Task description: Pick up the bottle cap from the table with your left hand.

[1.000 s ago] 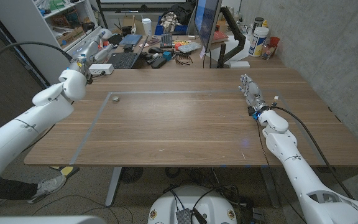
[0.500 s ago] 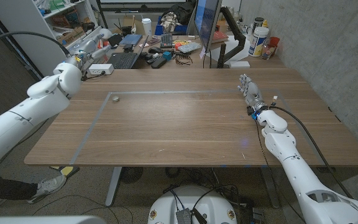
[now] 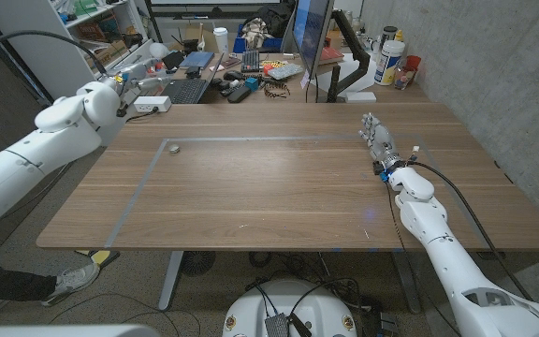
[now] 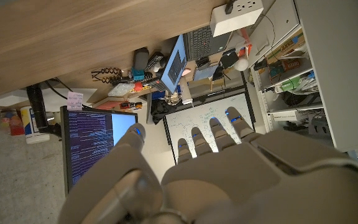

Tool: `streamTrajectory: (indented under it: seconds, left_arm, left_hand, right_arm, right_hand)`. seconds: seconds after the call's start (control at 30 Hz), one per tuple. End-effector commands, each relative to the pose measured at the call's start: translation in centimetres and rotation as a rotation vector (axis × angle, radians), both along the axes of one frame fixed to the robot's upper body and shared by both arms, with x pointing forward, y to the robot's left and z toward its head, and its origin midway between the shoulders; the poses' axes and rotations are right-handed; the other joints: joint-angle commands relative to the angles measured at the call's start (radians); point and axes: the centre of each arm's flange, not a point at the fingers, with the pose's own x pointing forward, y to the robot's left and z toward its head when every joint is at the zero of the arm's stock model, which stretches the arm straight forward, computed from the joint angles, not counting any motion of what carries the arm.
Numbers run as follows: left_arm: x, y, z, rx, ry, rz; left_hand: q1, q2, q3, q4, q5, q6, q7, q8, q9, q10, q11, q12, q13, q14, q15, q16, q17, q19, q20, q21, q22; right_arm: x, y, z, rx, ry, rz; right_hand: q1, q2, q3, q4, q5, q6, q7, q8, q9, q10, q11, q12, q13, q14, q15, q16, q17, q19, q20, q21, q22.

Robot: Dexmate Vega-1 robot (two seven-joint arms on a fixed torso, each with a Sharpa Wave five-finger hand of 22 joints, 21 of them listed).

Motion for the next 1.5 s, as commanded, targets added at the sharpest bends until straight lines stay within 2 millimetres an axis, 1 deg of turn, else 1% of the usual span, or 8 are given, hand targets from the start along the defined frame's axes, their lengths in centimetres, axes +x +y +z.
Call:
streamTrajectory:
  seconds: [0.03,0.27,0.47,0.5,0.73,0.93,1.37,1.5]
  left_arm:
    - [0.3,-0.6,1.1,0.065,0.189,0.065]
    - [0.7,-0.9,1.3,0.091,0.26,0.086]
    - [1.1,-0.9,1.4,0.107,0.301,0.101]
    - [1.1,-0.9,1.4,0.115,0.307,0.106]
    - [1.5,-0.7,1.5,0.143,0.351,0.124]
    - [1.8,-0.4,1.3,0.164,0.368,0.125]
    - [2.6,0.5,0.8,0.181,0.39,0.151]
    - [3.3,0.8,0.2,0.199,0.408,0.165]
  left_hand:
    - [0.02,-0.007,0.003,-0.014,0.008,0.012,-0.009,0.008,0.004,0.012,-0.007,0.01,0.002,0.009,-0.058,0.006,0.004,-0.002,0.014,-0.002,0.004]
    - [0.035,-0.014,0.005,-0.027,0.008,0.016,-0.012,0.009,0.004,0.012,-0.006,0.009,0.003,0.014,-0.051,0.007,0.005,0.004,0.021,-0.004,0.004]
    - [0.056,0.002,0.017,-0.036,0.01,0.024,-0.013,0.012,0.005,0.013,-0.01,0.009,0.003,0.011,-0.047,0.005,0.006,0.003,0.02,-0.007,0.004]
    - [0.064,0.004,0.021,-0.041,0.01,0.027,-0.014,0.013,0.005,0.021,-0.015,0.012,0.004,0.013,-0.047,0.006,0.006,0.005,0.02,-0.007,0.004]
    - [0.094,-0.004,0.026,-0.065,0.005,0.052,-0.014,0.022,0.008,0.053,-0.006,0.023,0.004,0.034,-0.045,0.011,0.006,0.026,0.03,-0.006,0.004]
    - [0.145,-0.019,0.035,-0.106,0.004,0.101,-0.014,0.038,0.01,0.083,0.002,0.03,0.005,0.06,-0.05,0.014,0.003,0.061,0.042,-0.002,0.003]
    - [0.207,-0.015,0.055,-0.144,0.006,0.165,-0.015,0.054,0.011,0.117,0.005,0.036,0.004,0.098,-0.061,0.02,0.004,0.115,0.033,0.006,0.003]
    - [0.214,-0.014,0.056,-0.146,0.005,0.174,-0.015,0.056,0.011,0.128,0.001,0.039,0.004,0.106,-0.065,0.022,0.005,0.122,0.03,0.006,0.003]
  right_arm:
    - [-0.3,-0.9,-0.4,0.007,-0.002,0.0]
    - [-0.2,-1.1,-0.8,0.007,-0.003,0.006]
    - [-0.2,-1.2,-0.8,0.004,-0.005,0.004]
    - [-0.2,-1.2,-0.8,0.005,-0.007,0.002]
    - [-0.2,-1.0,-0.8,0.004,-0.007,0.0]
    - [-0.1,-0.7,-0.8,0.003,-0.009,0.002]
    - [0.1,-0.1,-0.6,-0.004,-0.012,0.003]
    - [0.2,0.0,-0.8,-0.004,-0.007,0.004]
  right_hand:
    - [0.001,0.056,-0.005,-0.001,0.006,0.009,0.006,0.006,0.001,0.0,0.003,0.005,0.005,-0.008,-0.016,0.005,0.003,0.005,-0.094,-0.002,0.003]
    - [-0.001,0.046,-0.012,-0.002,0.005,0.01,0.016,0.006,0.001,0.002,0.014,0.005,0.005,-0.007,-0.005,0.005,0.003,0.008,-0.084,-0.003,0.003]
    - [-0.003,0.042,-0.015,-0.004,0.004,0.01,0.018,0.005,0.001,0.003,0.017,0.006,0.005,-0.006,-0.004,0.005,0.002,0.008,-0.081,-0.005,0.003]
    - [-0.003,0.041,-0.016,-0.004,0.004,0.01,0.018,0.006,0.001,0.002,0.017,0.005,0.005,-0.007,-0.005,0.004,0.002,0.008,-0.082,-0.005,0.003]
    - [-0.005,0.04,-0.018,-0.004,0.004,0.01,0.018,0.005,0.001,0.002,0.016,0.005,0.005,-0.006,-0.005,0.004,0.002,0.009,-0.081,-0.006,0.003]
    - [-0.003,0.046,-0.016,-0.005,0.005,0.012,0.017,0.006,0.001,0.004,0.015,0.006,0.005,-0.004,-0.003,0.005,0.002,0.012,-0.079,-0.007,0.003]
    - [0.002,0.051,-0.012,-0.01,0.007,0.012,0.017,0.006,0.001,0.004,0.018,0.006,0.005,0.0,0.0,0.004,0.0,0.014,-0.077,-0.009,0.003]
    - [0.003,0.051,-0.012,-0.011,0.007,0.012,0.017,0.005,0.001,0.004,0.018,0.005,0.005,0.001,0.001,0.004,0.0,0.015,-0.077,-0.01,0.003]
